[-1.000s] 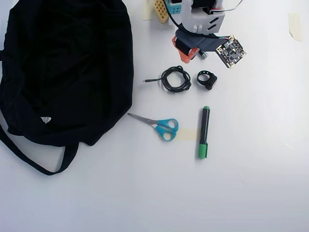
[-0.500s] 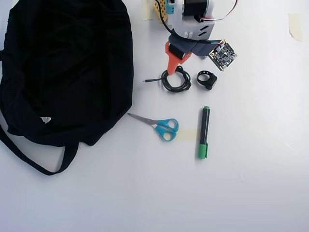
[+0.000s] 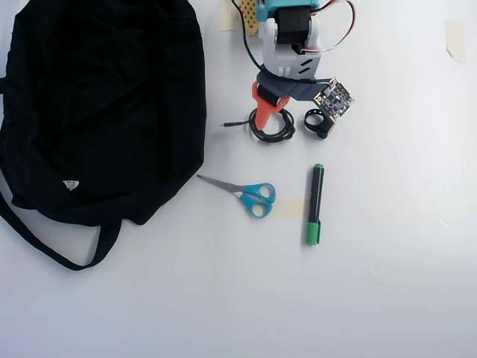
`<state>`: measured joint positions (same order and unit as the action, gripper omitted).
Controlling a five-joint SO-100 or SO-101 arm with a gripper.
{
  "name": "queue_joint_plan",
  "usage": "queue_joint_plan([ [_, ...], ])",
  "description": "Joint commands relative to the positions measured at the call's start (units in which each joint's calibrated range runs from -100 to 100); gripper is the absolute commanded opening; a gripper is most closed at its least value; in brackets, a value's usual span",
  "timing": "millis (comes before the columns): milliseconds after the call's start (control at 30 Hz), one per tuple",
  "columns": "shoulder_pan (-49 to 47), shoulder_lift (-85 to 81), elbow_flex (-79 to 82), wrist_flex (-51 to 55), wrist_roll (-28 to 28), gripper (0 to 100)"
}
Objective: Put the cable into the black bag
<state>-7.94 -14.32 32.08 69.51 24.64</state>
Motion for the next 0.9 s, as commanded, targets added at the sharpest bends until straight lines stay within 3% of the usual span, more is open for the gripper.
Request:
queue_joint_plan([
  [0, 0.01, 2.62, -0.99, -1.13, 0.22, 24],
  [867, 1.05, 13.49, -1.08, -8.79, 1.26, 24],
])
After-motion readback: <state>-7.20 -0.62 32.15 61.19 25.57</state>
